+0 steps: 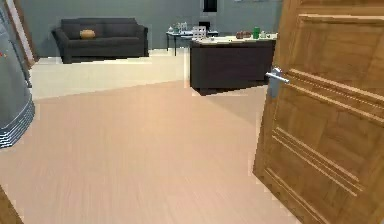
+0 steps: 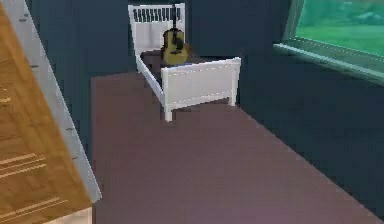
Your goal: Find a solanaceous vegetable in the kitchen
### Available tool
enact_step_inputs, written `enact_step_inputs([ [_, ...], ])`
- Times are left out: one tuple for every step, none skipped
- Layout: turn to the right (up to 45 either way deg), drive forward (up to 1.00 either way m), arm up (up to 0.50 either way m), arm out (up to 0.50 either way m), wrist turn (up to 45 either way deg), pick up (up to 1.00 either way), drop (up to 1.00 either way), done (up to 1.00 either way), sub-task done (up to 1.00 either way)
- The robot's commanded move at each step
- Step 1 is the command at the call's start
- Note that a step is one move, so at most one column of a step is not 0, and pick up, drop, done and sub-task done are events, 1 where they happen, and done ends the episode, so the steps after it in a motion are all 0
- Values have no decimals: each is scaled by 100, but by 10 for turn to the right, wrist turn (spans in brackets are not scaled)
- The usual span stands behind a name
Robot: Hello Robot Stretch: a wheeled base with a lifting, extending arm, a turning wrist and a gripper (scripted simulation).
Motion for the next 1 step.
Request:
enact_step_inputs([
  [0,100,0,0,0,0,0,0,0],
])
